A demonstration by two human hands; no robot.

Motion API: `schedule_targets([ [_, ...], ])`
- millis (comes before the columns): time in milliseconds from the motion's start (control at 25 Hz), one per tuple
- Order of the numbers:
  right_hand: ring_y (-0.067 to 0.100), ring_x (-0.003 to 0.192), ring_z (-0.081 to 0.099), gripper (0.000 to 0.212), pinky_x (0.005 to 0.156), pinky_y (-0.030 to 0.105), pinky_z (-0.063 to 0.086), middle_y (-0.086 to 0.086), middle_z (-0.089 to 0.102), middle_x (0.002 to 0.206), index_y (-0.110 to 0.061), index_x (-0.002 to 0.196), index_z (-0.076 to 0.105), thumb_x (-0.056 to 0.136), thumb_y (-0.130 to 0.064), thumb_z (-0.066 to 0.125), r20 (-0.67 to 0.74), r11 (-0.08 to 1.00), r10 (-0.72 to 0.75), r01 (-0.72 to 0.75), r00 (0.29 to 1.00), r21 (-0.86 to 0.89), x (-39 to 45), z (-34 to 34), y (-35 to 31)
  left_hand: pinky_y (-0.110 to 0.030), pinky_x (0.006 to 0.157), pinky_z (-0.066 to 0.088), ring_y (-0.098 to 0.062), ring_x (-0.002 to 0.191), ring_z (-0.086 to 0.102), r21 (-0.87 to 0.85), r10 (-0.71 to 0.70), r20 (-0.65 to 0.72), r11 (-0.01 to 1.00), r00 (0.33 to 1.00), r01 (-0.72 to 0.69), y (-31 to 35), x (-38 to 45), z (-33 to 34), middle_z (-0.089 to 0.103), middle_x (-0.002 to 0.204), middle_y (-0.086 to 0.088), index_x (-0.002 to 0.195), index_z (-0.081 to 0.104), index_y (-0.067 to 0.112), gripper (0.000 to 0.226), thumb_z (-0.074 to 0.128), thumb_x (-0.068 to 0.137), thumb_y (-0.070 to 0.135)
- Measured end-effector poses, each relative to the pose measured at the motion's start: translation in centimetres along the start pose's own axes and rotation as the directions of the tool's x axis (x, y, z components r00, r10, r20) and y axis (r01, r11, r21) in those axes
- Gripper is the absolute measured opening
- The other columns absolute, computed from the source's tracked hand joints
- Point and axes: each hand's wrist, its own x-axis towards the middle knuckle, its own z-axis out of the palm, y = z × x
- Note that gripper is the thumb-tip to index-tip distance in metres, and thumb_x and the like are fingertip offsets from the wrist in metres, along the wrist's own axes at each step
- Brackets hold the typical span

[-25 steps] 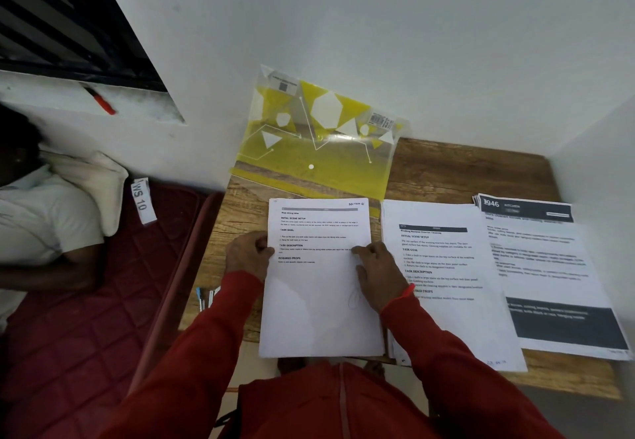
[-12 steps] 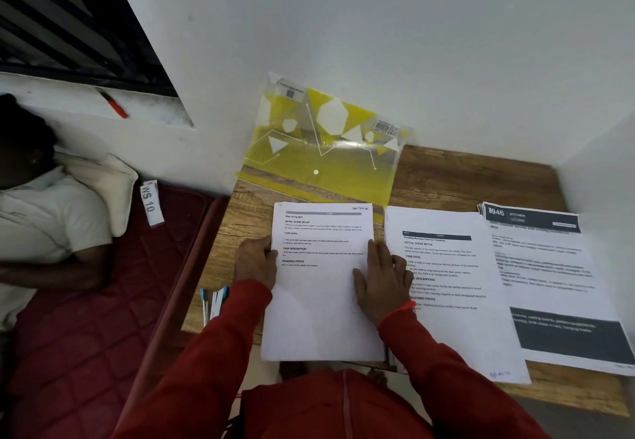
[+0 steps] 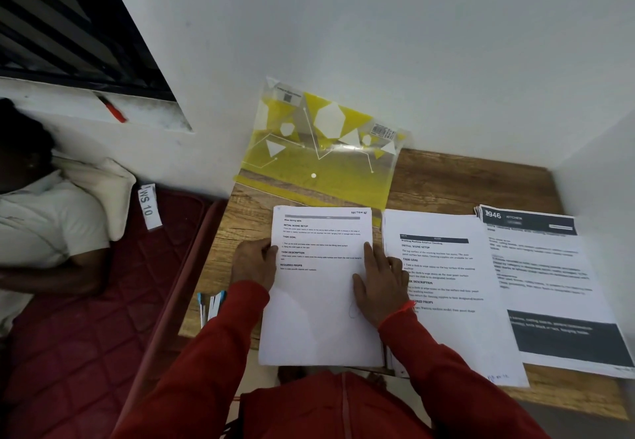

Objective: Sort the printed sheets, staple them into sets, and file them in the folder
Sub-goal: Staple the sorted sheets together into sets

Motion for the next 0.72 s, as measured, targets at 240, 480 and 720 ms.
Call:
schedule_targets([
  [240, 0.036, 0.09, 0.055, 0.064, 0.073, 0.046, 0.05, 0.016, 0.054, 0.135, -0.009, 0.129, 0.056, 0.077, -0.042, 0.039, -0.006, 0.999, 0.0, 0.0, 1.0, -0.044, 0.0, 0.5, 0.1, -0.03, 0.081, 0.044, -0.034, 0.09, 0.066, 0.005, -0.05, -0.007, 0.999, 0.999, 0.05, 0.6, 2.4, -0.2, 0.073, 0.095, -0.018, 0.099, 0.075, 0.004, 0.02, 0.06, 0.092, 0.016],
  [480, 0.036, 0.091, 0.056, 0.056, 0.072, 0.046, 0.05, 0.016, 0.056, 0.134, -0.013, 0.121, 0.064, 0.08, -0.043, 0.04, -0.046, 0.995, -0.016, 0.011, 0.999, -0.097, -0.2, 1.1, 0.2, -0.03, 0.087, 0.046, -0.033, 0.098, 0.066, -0.017, -0.111, 0.004, 0.994, 0.994, 0.111, 1.5, 4.2, 0.3, 0.073, 0.103, -0.015, 0.108, 0.074, 0.008, 0.023, 0.061, 0.092, 0.019],
  [720, 0.038, 0.093, 0.058, 0.056, 0.073, 0.048, 0.05, 0.016, 0.056, 0.133, -0.014, 0.12, 0.065, 0.08, -0.044, 0.04, -0.054, 0.993, -0.029, 0.022, 0.998, -0.118, -0.1, 1.8, 0.7, -0.026, 0.089, 0.045, -0.027, 0.104, 0.065, -0.187, -0.303, -0.002, 0.936, 0.953, 0.297, 1.8, 4.6, 0.8, 0.073, 0.107, -0.01, 0.109, 0.073, 0.007, 0.023, 0.068, 0.088, 0.017],
])
